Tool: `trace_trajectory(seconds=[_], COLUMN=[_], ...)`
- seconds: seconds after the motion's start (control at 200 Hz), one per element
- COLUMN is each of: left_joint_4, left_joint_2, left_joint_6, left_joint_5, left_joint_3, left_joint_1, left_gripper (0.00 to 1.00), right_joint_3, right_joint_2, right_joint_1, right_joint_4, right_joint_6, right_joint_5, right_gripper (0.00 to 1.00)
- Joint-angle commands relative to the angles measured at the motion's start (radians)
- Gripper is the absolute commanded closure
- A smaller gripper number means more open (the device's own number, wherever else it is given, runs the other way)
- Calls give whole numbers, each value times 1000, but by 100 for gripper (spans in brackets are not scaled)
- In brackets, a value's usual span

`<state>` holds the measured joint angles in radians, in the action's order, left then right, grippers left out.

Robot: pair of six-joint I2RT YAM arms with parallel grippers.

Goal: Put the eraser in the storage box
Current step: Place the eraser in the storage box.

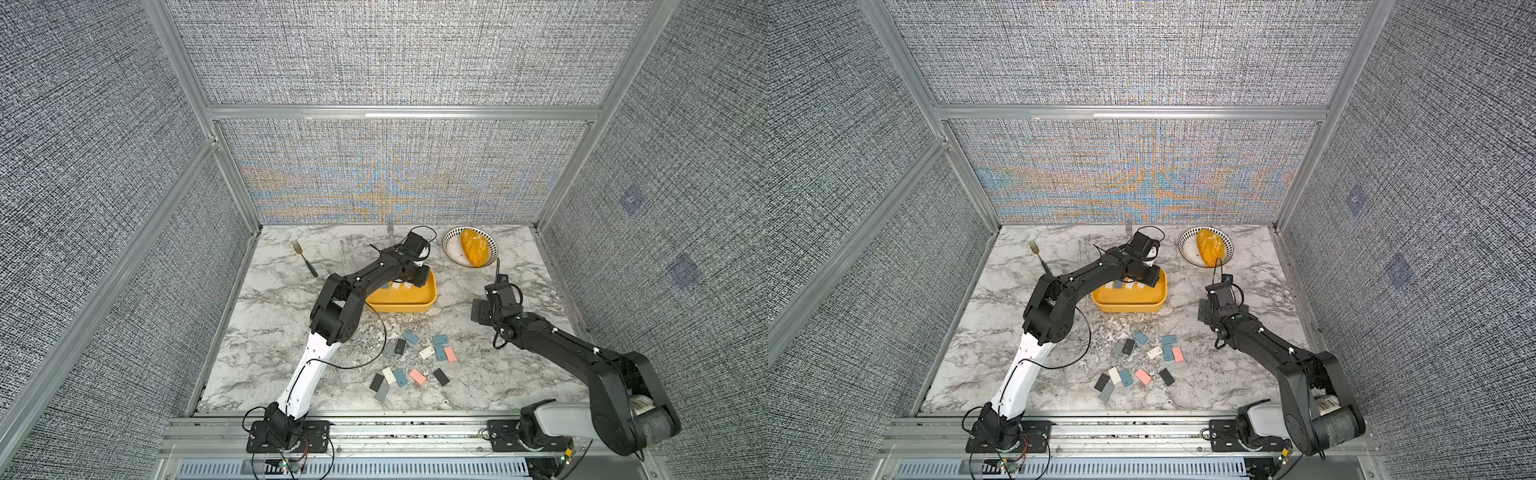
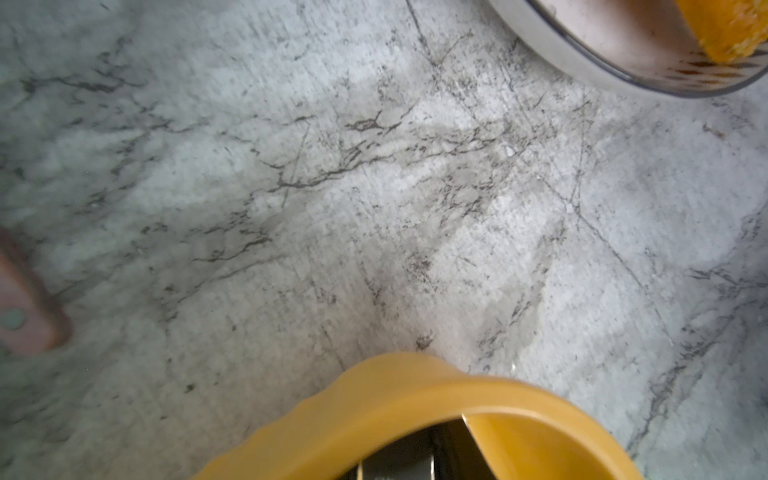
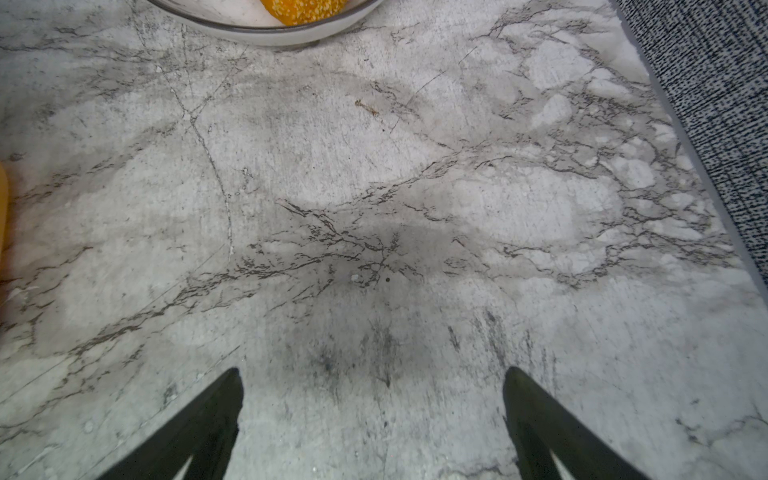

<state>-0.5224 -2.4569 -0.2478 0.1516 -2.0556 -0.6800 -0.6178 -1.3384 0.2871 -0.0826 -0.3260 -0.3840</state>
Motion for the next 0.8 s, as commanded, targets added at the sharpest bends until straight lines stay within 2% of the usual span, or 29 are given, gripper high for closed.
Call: trace_trajectory(seconds=[0.0, 0.295, 0.526, 0.796], left_joint_4=[15, 14, 11, 45], left_joint_2=[-3, 7, 31, 141], left_joint_6=[-4, -5, -3, -14], left_joint_5=[-9, -3, -3, -6], left_joint_3=[-6, -5, 0, 49], left_joint_1=[-1, -1, -1, -1], left_gripper=[68, 60, 47, 42], right_joint_3=[2, 5, 5, -44], right_joint_2=[5, 11, 22, 16], right_joint_1=[0, 0, 0, 64], right_joint_4=[9, 9, 7, -43], right_joint_6=[-5, -7, -2, 22], right_joint_5=[2, 4, 14, 41], right_gripper=[2, 2, 2, 2])
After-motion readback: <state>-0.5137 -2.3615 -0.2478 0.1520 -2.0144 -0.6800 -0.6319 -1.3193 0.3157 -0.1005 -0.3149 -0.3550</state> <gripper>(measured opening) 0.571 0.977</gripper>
